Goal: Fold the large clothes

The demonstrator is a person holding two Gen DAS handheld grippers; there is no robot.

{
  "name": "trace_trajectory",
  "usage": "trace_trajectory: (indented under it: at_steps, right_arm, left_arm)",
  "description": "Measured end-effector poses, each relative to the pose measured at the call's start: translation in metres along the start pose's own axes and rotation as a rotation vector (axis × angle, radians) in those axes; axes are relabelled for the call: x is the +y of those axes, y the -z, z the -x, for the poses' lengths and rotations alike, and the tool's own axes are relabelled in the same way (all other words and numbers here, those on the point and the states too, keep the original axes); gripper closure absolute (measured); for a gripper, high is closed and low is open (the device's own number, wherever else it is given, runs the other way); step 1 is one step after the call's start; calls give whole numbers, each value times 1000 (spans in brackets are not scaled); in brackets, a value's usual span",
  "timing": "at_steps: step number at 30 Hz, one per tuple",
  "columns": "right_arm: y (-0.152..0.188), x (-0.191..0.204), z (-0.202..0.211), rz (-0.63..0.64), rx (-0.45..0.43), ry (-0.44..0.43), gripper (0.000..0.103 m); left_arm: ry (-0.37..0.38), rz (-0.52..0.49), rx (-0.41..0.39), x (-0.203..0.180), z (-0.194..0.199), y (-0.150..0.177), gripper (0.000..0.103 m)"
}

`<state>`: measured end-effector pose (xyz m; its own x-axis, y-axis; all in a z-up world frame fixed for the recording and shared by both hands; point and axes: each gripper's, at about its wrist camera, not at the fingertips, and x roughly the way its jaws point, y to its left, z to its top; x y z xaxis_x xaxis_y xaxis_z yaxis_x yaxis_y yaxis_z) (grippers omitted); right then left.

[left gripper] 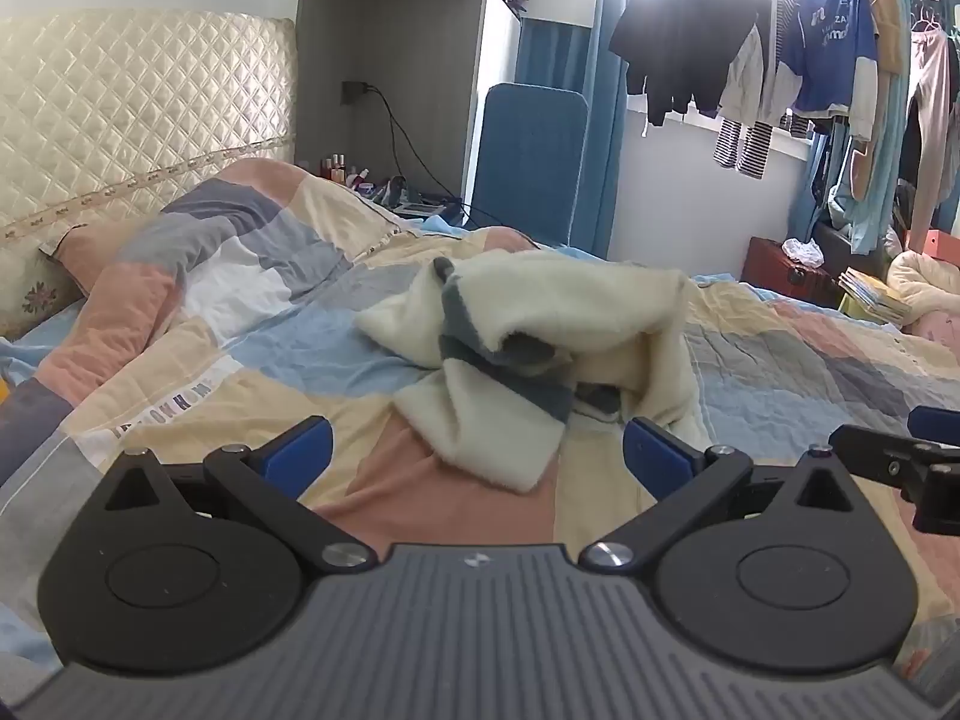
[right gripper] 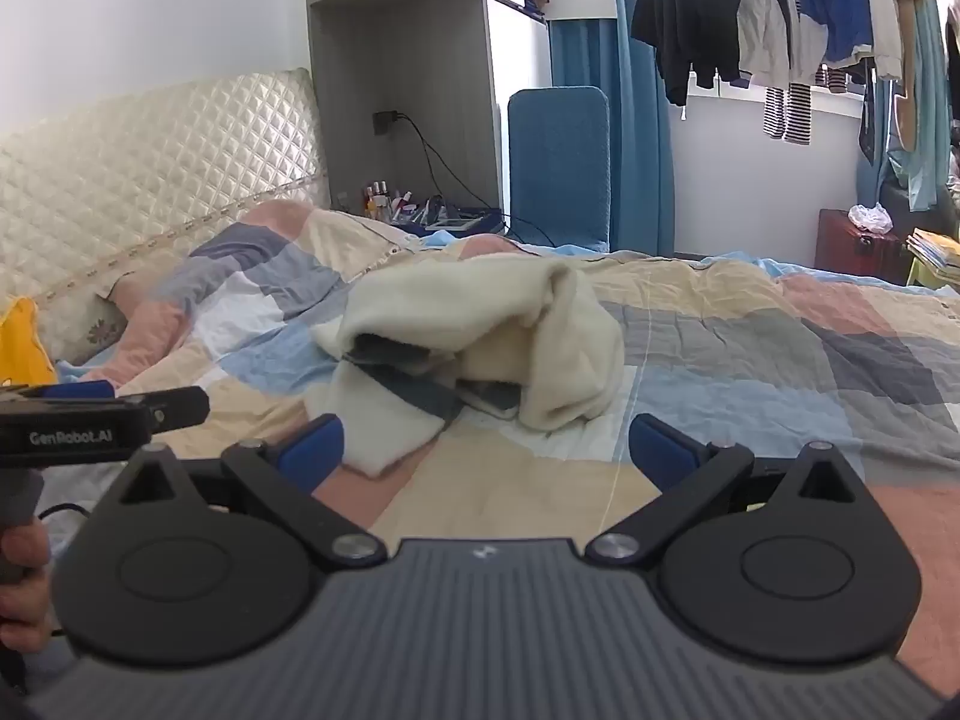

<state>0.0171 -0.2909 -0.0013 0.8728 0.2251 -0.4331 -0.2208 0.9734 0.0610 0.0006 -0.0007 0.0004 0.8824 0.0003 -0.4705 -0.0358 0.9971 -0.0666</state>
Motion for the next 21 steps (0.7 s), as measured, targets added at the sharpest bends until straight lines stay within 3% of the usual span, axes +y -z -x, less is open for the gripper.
trace_trajectory:
  at_steps: [21]
  right_arm:
    - [3, 2, -3, -8, 10, 8, 0]
  left_arm:
    - [2, 13, -6, 2, 1, 3, 0]
